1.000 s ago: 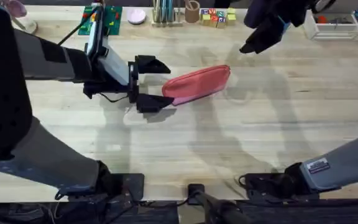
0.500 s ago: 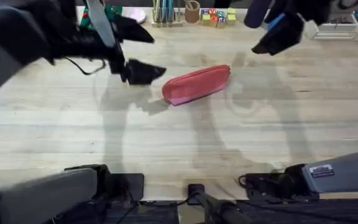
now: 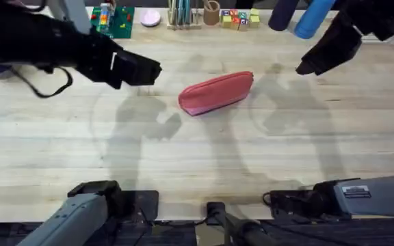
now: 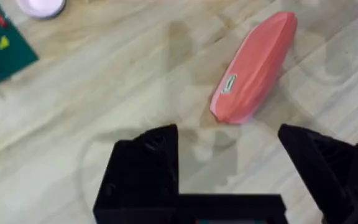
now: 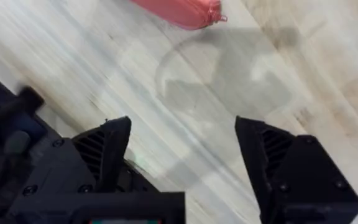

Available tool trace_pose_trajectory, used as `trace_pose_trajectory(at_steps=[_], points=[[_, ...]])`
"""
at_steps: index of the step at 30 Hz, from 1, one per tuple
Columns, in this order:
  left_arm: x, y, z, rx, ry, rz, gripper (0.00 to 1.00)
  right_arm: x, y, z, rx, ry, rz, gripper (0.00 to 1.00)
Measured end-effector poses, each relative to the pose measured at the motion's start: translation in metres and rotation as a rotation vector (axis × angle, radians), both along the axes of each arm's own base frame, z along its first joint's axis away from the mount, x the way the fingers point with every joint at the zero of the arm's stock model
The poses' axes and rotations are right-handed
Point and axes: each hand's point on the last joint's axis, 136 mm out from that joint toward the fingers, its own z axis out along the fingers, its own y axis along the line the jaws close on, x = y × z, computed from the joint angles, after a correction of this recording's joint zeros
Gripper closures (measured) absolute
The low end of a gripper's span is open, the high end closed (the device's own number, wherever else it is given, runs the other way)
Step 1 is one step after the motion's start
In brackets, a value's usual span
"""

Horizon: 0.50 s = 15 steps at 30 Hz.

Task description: Unzip the bag, pick up the pens from the table one at a time and place them inside, then zip the bag closed.

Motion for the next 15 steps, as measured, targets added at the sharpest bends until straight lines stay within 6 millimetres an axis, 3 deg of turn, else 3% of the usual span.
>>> trace_pose_trajectory(at_steps=[8,15], points=[[-0.021,0.002,0.013,0.012,-0.027,0.035,0.006,0.001,0.000,0.000,0.010,0.009,-0.056,0.006],[-0.023,0.004,0.014,0.017,-0.030,0.043,0.006,0.001,0.001,0.000,0.017,0.013,-0.066,0.006]])
